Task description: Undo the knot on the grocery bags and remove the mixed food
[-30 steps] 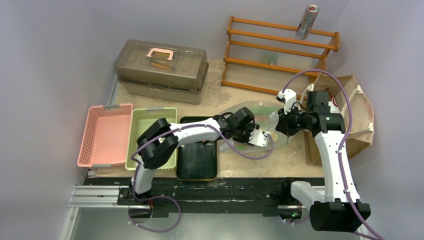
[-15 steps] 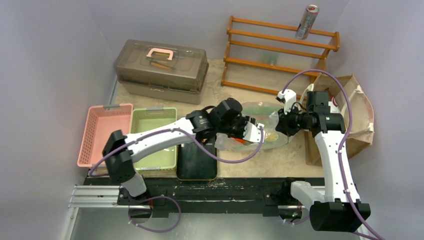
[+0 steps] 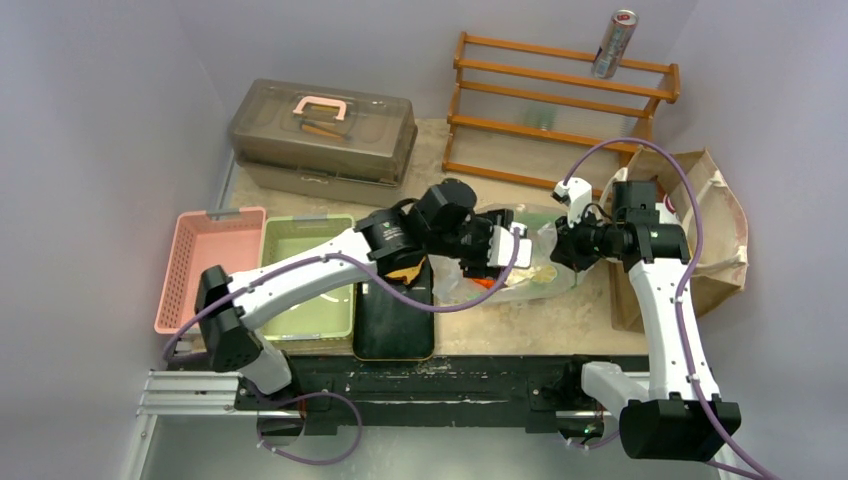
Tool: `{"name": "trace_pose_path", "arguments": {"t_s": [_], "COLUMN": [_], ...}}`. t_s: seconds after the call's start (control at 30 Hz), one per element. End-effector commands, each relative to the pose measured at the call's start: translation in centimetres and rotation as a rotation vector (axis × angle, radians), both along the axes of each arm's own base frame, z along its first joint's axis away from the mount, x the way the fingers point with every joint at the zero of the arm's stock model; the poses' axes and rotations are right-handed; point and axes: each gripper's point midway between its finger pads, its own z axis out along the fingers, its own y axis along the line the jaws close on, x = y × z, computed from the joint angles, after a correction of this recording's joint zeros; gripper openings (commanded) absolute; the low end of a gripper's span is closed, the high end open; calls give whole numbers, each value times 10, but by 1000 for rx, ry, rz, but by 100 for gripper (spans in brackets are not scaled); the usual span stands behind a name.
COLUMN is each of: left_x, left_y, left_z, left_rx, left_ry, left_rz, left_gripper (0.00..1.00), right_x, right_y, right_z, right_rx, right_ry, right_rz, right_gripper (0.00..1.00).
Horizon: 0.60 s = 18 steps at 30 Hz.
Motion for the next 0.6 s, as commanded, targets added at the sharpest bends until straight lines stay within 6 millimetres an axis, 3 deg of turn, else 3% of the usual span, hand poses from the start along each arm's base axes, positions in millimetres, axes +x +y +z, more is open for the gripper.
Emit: {"name": "trace_pose_path", "arguments": {"t_s": [0.0,0.1,0.2,0.4,0.47,0.57], "left_x": [14,20,35,63,73,83], "left_y": [14,12,6,-8,-11,-13], "left_z": [-102,-133,-157,-189,-199,-205], "left_rx": [244,310,355,391,398,393], "left_ry": [-9,8,0,-32,-50,-78], "left_rz": [-31,-65,-55,6,36,72], "left_gripper": [64,64,58,50,52,68], "right_x": [2,-2,-9,-20,-22,-23], "right_y": [1,0,-3,-14,-16,-15], "right_z": [5,0,-10,-17,-18,-18], "right_rx": [13,2,-29,-108,-119,-116], "right_ry": [-25,-15,15,41,47,51], "right_rz": [-3,11,27,63,67,69], "right_gripper": [0,0,0,0,0,0]}}
